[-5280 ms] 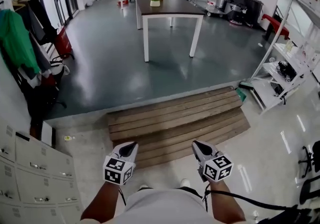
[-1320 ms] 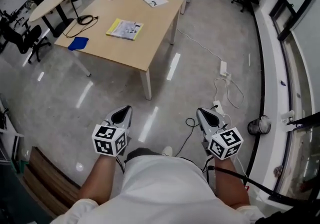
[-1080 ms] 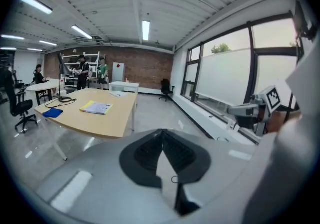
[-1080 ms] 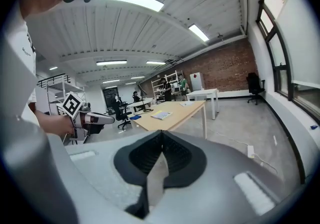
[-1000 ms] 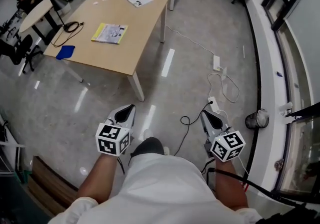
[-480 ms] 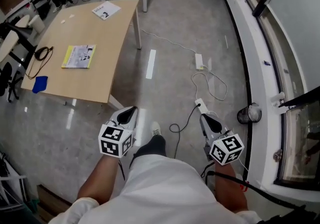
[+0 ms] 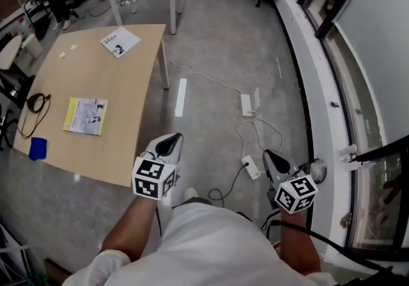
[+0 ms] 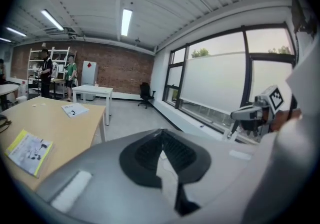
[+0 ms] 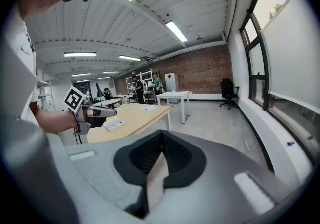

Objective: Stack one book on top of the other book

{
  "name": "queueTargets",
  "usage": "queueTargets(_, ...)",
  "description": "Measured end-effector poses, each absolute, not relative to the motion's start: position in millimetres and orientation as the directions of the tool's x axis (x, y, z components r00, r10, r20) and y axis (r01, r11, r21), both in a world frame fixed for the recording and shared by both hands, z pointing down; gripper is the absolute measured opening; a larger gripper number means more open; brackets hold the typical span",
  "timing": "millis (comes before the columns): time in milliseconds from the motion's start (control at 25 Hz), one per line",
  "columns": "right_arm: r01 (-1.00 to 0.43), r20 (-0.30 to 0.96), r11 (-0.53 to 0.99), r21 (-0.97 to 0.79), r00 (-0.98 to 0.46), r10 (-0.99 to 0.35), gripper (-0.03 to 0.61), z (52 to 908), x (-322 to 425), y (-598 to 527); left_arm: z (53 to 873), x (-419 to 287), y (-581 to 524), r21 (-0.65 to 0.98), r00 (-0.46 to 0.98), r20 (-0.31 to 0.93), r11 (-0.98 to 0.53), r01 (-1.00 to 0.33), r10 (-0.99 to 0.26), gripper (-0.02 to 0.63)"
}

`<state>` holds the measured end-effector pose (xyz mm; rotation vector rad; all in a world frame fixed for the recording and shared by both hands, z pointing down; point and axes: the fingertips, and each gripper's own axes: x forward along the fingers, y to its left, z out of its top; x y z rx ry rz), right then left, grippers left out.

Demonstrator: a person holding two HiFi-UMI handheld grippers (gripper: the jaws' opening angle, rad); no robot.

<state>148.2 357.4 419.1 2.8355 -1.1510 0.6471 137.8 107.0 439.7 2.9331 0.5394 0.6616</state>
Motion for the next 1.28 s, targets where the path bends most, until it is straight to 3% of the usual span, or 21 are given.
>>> queueTargets(320, -0.755, 0.401, -0.639, -0.146, 0.545, -0.736, 0.002, 427, 213, 292, 442, 175, 54, 0.141, 0.863, 0.426, -0.962, 0.234, 0.272, 0.006)
queueTargets(640, -0.876, 0.397, -0.441, -0.195, 0.341, -0.852, 0.002, 453, 296, 217, 467, 177, -19, 0.130, 0.872, 0.489, -0.989, -0.065, 0.007, 0.006)
queueTargets(880, -0.957, 0.354, -0.191, -0.219, 0.105, -0.929, 0.002, 450, 369, 137, 460, 190, -61, 0.137, 0.842, 0.480, -0.927, -0.348, -0.245, 0.006)
queueTargets(1120, -0.968, 0.365, 0.081, -0.237, -0.166, -0.916, 0.002, 454, 396, 93, 466, 214, -57, 0.249, 0.782, 0.483, -0.795, -0.553, -0.393, 0.006)
queueTargets(1280, -0.950, 0.389, 0.179, -0.257, -0.271, -0.880, 0.002, 475, 412, 72, 472, 216, -51, 0.222, 0.726, 0.499, -0.740, -0.635, -0.473, 0.006)
